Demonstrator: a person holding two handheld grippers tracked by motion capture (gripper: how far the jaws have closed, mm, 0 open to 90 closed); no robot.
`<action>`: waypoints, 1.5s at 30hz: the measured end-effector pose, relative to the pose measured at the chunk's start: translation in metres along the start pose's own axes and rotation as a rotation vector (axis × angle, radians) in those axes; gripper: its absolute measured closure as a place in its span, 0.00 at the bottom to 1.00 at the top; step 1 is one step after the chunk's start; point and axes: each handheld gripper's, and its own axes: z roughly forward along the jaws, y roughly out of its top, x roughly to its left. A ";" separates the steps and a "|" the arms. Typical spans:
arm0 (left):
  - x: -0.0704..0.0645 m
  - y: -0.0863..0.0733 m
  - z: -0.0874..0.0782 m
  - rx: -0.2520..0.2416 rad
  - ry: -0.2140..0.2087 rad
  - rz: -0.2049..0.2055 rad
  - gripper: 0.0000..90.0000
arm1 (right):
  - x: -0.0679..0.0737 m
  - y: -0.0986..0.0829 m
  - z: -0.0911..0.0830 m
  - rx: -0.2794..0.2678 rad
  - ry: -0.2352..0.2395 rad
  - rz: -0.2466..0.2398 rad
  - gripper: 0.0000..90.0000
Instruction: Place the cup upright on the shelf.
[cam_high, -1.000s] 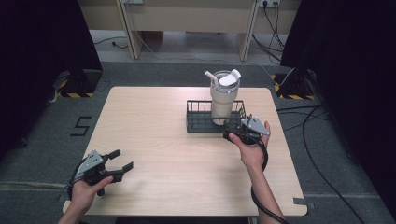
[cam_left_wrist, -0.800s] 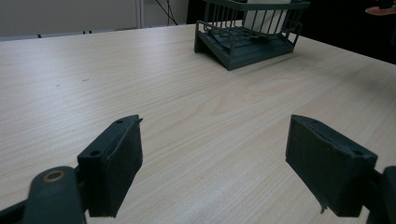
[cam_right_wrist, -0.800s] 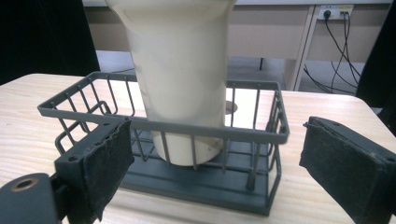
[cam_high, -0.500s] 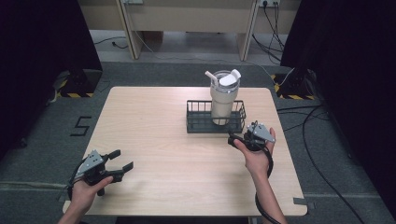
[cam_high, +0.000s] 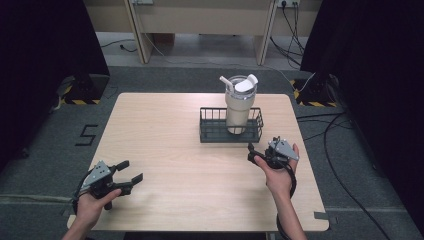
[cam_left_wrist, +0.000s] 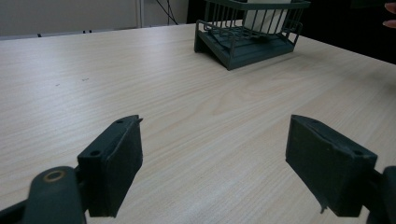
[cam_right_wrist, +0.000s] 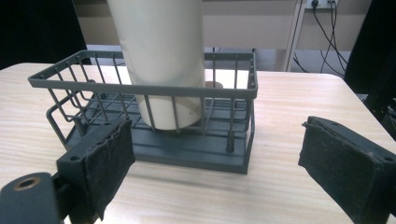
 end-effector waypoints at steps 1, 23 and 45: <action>0.000 0.000 0.000 0.000 0.000 0.000 0.20 | 0.000 -0.001 -0.001 0.001 -0.002 -0.001 0.11; 0.000 0.000 0.000 0.000 0.003 -0.002 0.20 | -0.014 -0.014 -0.029 -0.003 -0.035 0.003 0.12; 0.000 0.000 0.000 0.001 0.004 0.001 0.20 | -0.023 -0.038 -0.049 -0.003 -0.079 0.005 0.13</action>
